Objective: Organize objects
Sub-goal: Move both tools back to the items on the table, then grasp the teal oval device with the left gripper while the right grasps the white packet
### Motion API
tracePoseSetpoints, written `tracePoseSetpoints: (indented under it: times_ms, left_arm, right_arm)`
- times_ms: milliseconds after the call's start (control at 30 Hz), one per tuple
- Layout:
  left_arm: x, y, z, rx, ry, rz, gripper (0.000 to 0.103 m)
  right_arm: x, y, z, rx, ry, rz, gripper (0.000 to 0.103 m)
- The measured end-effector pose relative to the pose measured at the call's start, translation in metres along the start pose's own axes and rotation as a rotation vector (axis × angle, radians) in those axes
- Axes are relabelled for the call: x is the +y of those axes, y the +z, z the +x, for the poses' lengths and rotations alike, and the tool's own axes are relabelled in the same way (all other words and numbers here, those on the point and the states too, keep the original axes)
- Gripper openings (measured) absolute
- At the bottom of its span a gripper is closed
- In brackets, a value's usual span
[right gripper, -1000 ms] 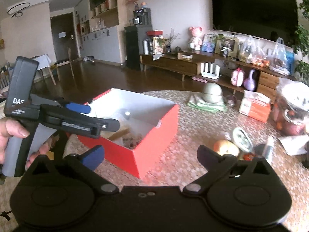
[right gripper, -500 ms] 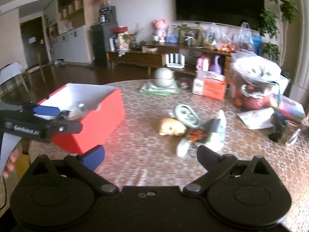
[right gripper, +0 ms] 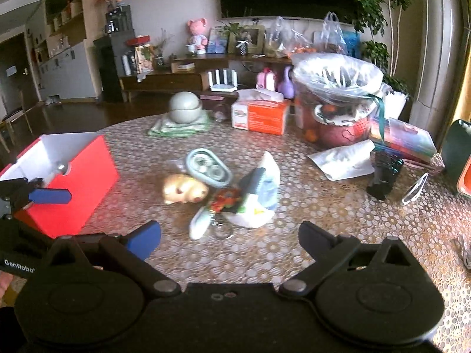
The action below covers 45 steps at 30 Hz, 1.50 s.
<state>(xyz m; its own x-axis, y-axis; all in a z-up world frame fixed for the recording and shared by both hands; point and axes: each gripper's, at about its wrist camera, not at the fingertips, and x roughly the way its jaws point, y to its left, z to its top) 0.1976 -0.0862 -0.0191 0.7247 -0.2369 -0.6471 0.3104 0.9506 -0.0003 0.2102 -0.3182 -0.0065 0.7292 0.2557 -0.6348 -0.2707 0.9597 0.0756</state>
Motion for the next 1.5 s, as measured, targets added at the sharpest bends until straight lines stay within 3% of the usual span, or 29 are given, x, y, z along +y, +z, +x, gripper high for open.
tracePoseSetpoints:
  times_ms: [400, 500, 700, 1000, 1500]
  left_arm:
    - [-0.004, 0.03, 0.065, 0.0, 0.092, 0.035, 0.103]
    - [-0.004, 0.043, 0.076, -0.011, 0.084, 0.057, 0.103]
    - [-0.016, 0.062, 0.102, -0.023, 0.086, 0.2, 0.103]
    - [-0.03, 0.077, 0.146, 0.025, 0.002, 0.391, 0.103]
    - [-0.011, 0.095, 0.2, 0.125, -0.15, 0.444, 0.103]
  right_arm:
    - [-0.029, 0.021, 0.047, 0.018, -0.021, 0.044, 0.096]
    - [-0.033, 0.024, 0.061, 0.037, -0.023, 0.051, 0.094]
    - [-0.046, 0.034, 0.086, 0.075, -0.023, 0.085, 0.089]
    - [-0.059, 0.046, 0.113, 0.095, -0.003, 0.128, 0.088]
    - [-0.062, 0.049, 0.151, 0.14, 0.022, 0.164, 0.086]
